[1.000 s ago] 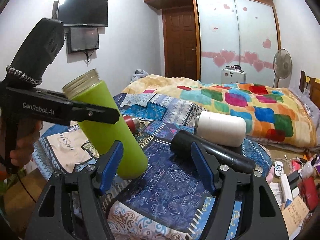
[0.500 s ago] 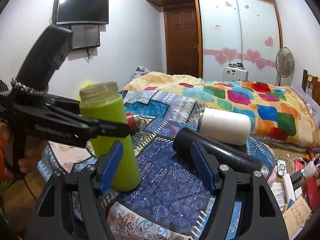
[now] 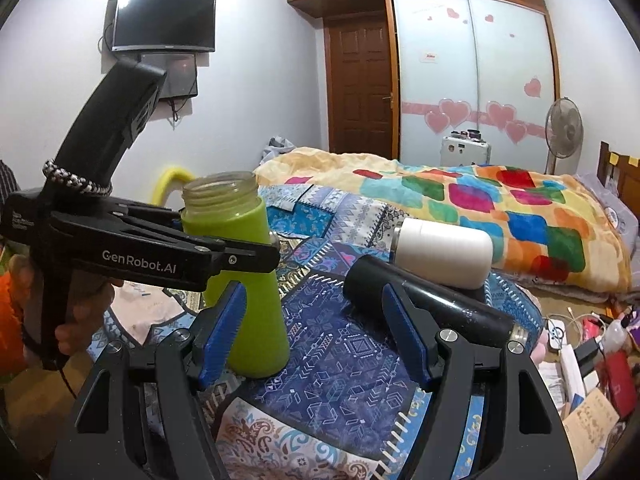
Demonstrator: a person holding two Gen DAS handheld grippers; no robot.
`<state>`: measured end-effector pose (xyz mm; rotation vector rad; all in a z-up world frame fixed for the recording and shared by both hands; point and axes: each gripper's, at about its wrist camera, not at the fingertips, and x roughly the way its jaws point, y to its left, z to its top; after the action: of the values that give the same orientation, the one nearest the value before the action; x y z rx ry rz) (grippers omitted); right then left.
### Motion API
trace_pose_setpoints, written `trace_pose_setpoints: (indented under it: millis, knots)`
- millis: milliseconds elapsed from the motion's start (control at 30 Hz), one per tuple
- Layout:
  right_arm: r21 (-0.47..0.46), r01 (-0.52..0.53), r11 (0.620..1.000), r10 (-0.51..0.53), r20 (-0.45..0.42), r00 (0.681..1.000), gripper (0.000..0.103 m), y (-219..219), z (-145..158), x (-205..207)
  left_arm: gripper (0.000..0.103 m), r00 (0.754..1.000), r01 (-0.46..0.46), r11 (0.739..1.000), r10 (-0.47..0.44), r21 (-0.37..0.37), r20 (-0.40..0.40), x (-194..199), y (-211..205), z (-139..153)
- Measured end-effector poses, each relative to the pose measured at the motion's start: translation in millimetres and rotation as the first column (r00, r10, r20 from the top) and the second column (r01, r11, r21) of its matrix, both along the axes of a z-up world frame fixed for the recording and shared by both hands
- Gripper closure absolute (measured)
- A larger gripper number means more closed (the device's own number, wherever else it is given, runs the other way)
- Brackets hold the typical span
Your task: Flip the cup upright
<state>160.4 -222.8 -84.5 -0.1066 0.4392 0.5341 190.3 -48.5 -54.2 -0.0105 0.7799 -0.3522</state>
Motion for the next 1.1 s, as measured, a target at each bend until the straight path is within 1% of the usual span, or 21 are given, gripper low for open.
trace_pose_setpoints:
  millis: [133, 233, 367, 433, 500, 633, 700, 733, 767, 833, 900, 967, 1000, 1100]
  knots:
    - [0.013, 0.016, 1.000, -0.016, 0.027, 1.000, 0.036, -2.9, 13.1, -12.5, 0.038, 0.999, -0.009, 1.000, 0.010, -0.004, 0.032, -15.8, 3.7, 10.3]
    - [0.027, 0.025, 0.999, -0.026, 0.050, 0.998, 0.036, -3.7, 24.0, -22.8, 0.038, 0.997, -0.018, 1.000, 0.019, -0.019, 0.070, -35.0, 9.8, 24.0]
    - [0.053, 0.037, 0.998, -0.042, 0.095, 0.995, 0.035, -4.6, 41.2, -42.0, 0.038, 0.987, -0.050, 0.998, 0.053, -0.026, 0.152, -67.2, 16.8, 43.4]
    - [0.071, 0.043, 0.997, -0.051, 0.122, 0.991, 0.033, -4.5, 50.6, -54.6, 0.038, 0.975, -0.071, 0.997, 0.077, -0.034, 0.208, -88.6, 20.9, 54.3]
    - [0.088, 0.051, 0.995, -0.064, 0.149, 0.987, 0.031, -4.9, 58.4, -66.4, 0.038, 0.960, -0.095, 0.995, 0.101, -0.036, 0.261, -110.0, 25.1, 63.4]
    - [0.129, 0.054, 0.990, -0.078, 0.188, 0.979, 0.026, -6.5, 72.5, -89.8, 0.038, 0.933, -0.115, 0.992, 0.123, -0.044, 0.338, -146.8, 27.0, 78.8]
    - [0.143, 0.061, 0.988, -0.091, 0.212, 0.973, 0.024, -6.7, 77.9, -103.1, 0.038, 0.908, -0.131, 0.991, 0.136, -0.041, 0.396, -170.9, 27.0, 86.9]
    - [0.148, 0.066, 0.987, -0.099, 0.225, 0.969, 0.021, -6.6, 80.2, -109.8, 0.036, 0.897, -0.138, 0.990, 0.143, -0.041, 0.418, -179.7, 26.8, 89.9]
    - [0.153, 0.072, 0.986, -0.107, 0.237, 0.966, 0.018, -6.4, 81.7, -116.1, 0.031, 0.885, -0.145, 0.988, 0.150, -0.044, 0.440, -190.2, 27.3, 92.8]
    - [0.160, 0.077, 0.984, -0.116, 0.251, 0.961, 0.016, -7.2, 83.2, -125.5, 0.027, 0.863, -0.164, 0.985, 0.168, -0.052, 0.477, -207.7, 27.9, 96.7]
    - [0.169, 0.089, 0.982, -0.132, 0.265, 0.955, 0.011, -7.3, 83.6, -135.9, 0.023, 0.837, -0.188, 0.981, 0.184, -0.045, 0.515, -222.7, 27.7, 98.8]
    - [0.178, 0.107, 0.978, -0.155, 0.283, 0.946, 0.000, -6.6, 83.6, -143.9, 0.016, 0.815, -0.205, 0.978, 0.197, -0.046, 0.545, -235.5, 27.3, 100.0]
    - [0.180, 0.114, 0.977, -0.164, 0.291, 0.943, 0.000, -6.0, 84.0, -146.0, 0.015, 0.803, -0.214, 0.976, 0.204, -0.049, 0.559, -242.9, 27.1, 99.8]
    - [0.178, 0.124, 0.976, -0.175, 0.306, 0.936, 0.000, -4.3, 83.7, -153.5, 0.010, 0.779, -0.232, 0.971, 0.216, -0.049, 0.588, -255.7, 25.8, 99.7]
